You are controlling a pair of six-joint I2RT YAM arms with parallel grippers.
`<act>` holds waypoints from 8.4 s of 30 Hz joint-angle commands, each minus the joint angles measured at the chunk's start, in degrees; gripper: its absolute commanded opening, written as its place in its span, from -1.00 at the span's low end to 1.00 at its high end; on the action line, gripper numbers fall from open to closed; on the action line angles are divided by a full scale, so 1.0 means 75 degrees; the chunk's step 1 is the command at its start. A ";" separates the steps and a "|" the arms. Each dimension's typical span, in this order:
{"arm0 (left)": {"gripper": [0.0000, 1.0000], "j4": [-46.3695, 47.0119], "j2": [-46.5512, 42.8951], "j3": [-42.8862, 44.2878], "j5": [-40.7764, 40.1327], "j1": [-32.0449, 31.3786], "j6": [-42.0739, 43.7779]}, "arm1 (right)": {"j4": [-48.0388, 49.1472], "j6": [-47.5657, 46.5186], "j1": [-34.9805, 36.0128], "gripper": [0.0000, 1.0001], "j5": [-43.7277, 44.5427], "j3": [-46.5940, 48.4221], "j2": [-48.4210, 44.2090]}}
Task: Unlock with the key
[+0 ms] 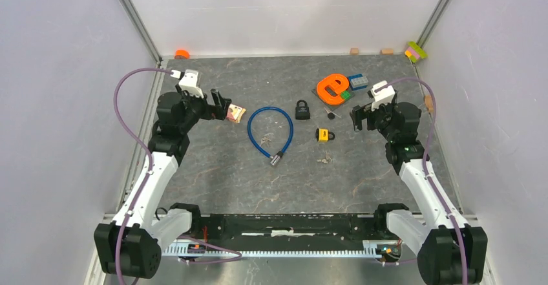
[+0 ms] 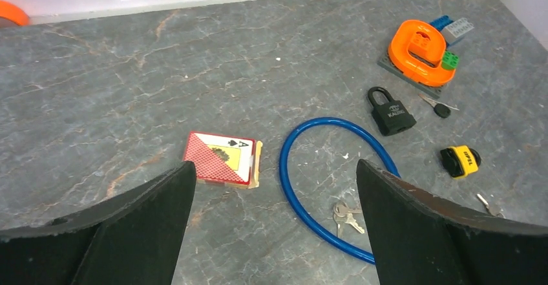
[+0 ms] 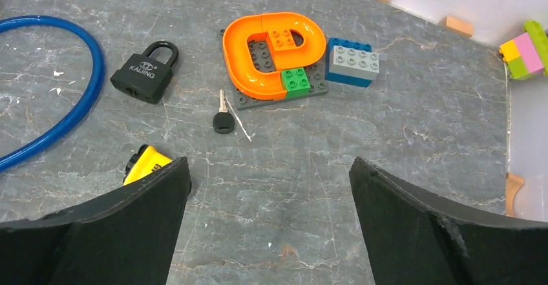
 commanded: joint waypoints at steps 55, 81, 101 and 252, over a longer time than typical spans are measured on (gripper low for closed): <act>1.00 -0.2369 0.2587 0.1148 0.0810 -0.4137 0.4174 | -0.2509 -0.3713 0.2609 0.36 -0.0819 -0.0029 0.2583; 1.00 -0.1714 0.1822 0.0675 0.0561 -0.4137 0.3855 | -0.2448 -0.3444 0.2730 -0.82 -0.0644 0.0550 0.2623; 0.99 -0.1266 0.1607 0.0435 0.0739 -0.4137 0.3572 | -0.2611 -0.2769 0.2733 0.00 -0.0636 0.0626 0.3624; -0.38 0.3716 0.4260 0.1149 0.4158 -0.3996 -0.0066 | 0.1527 0.1403 0.2545 -1.00 -0.4252 0.1200 0.1318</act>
